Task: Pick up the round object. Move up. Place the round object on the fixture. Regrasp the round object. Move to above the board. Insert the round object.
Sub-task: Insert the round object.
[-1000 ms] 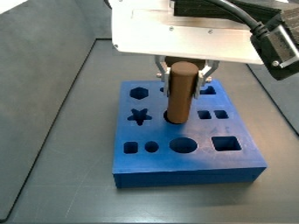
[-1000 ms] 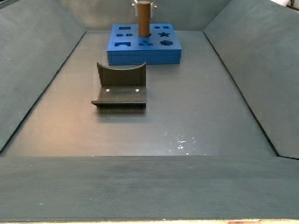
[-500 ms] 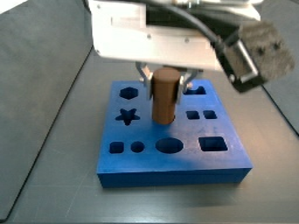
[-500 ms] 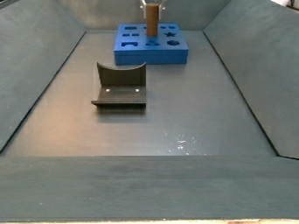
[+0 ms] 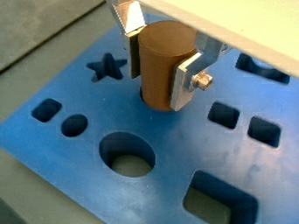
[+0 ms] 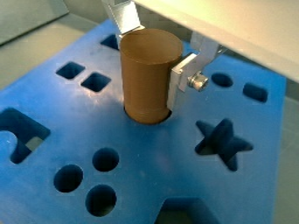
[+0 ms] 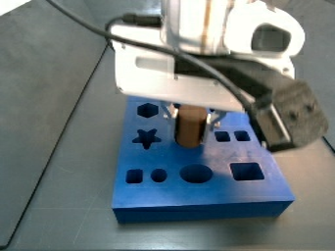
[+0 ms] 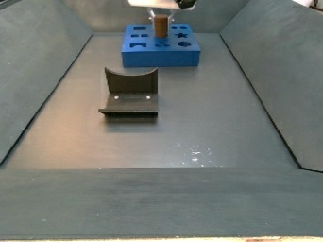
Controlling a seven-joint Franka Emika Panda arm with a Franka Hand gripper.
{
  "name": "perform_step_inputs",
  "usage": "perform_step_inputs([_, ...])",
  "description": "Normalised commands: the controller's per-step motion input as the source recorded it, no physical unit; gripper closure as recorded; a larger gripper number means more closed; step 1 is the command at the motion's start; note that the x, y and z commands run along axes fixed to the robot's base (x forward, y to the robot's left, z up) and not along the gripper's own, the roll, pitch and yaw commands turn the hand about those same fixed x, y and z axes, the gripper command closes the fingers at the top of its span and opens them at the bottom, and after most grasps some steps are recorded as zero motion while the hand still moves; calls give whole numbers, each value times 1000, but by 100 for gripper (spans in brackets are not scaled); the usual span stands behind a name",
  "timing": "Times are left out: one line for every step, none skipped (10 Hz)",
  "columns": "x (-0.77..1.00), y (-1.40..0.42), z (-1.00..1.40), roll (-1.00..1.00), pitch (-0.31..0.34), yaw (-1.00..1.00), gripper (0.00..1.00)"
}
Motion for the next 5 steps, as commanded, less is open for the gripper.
perform_step_inputs([360,403,-1000,0,0,60,100])
perform_step_inputs([423,591,-1000,0,0,51,100])
perform_step_inputs([26,277,-86,-354,0,0,100])
perform_step_inputs([0,0,0,23,0,0,100])
perform_step_inputs([0,0,0,0,0,0,100])
